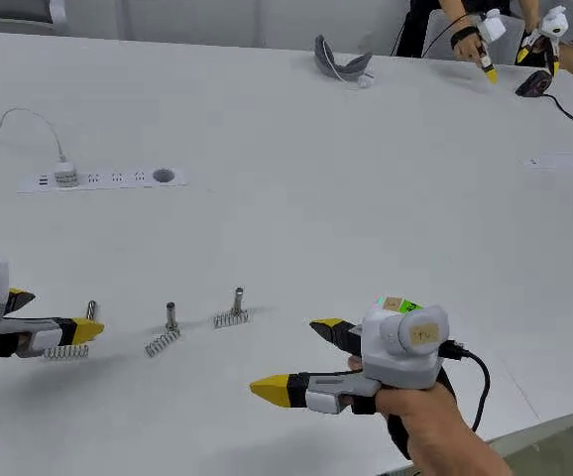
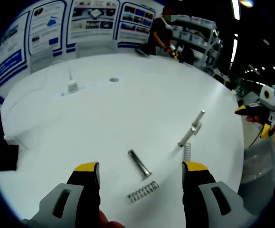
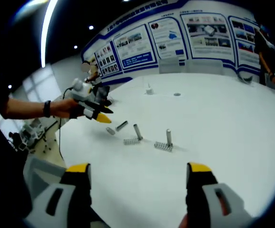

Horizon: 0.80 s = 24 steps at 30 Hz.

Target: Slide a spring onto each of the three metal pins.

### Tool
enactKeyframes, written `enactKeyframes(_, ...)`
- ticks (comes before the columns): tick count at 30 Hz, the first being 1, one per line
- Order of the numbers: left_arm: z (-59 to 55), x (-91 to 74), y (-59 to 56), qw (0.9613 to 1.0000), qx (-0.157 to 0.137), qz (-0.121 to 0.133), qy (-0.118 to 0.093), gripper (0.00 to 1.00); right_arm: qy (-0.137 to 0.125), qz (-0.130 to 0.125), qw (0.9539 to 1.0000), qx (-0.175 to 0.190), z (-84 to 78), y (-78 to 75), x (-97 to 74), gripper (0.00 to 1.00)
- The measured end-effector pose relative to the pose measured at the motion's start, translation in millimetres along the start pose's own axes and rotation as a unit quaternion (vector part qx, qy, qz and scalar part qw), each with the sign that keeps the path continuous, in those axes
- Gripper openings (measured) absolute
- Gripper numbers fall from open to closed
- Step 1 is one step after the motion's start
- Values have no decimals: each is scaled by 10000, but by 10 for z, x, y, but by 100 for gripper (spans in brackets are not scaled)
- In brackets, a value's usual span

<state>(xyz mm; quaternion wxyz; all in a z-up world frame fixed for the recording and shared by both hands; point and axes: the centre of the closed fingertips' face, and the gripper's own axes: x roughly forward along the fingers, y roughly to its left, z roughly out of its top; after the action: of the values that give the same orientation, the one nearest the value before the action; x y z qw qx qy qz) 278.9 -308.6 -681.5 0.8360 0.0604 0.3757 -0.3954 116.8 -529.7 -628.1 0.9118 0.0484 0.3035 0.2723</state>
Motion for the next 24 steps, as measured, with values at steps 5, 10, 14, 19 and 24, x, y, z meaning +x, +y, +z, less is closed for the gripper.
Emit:
enactKeyframes(5,-6,83,40,9999,-153,61,24,64,20,-15,10000,26,-27,-17,-14,83)
enactKeyframes(10,-25,186,59,9997,-187,101,98,58,25,-20,10000,36,-33,-23,-20,83)
enactKeyframes(14,-29,267,49,9994,-309,66,102,54,46,-10,10000,37,-40,-20,-12,83)
enactKeyframes(19,-55,373,65,9992,-341,90,169,48,52,-8,10000,50,-39,-33,-3,83)
enactKeyframes(24,-107,464,126,9990,-353,163,242,38,122,8,9999,16,-58,-34,2,83)
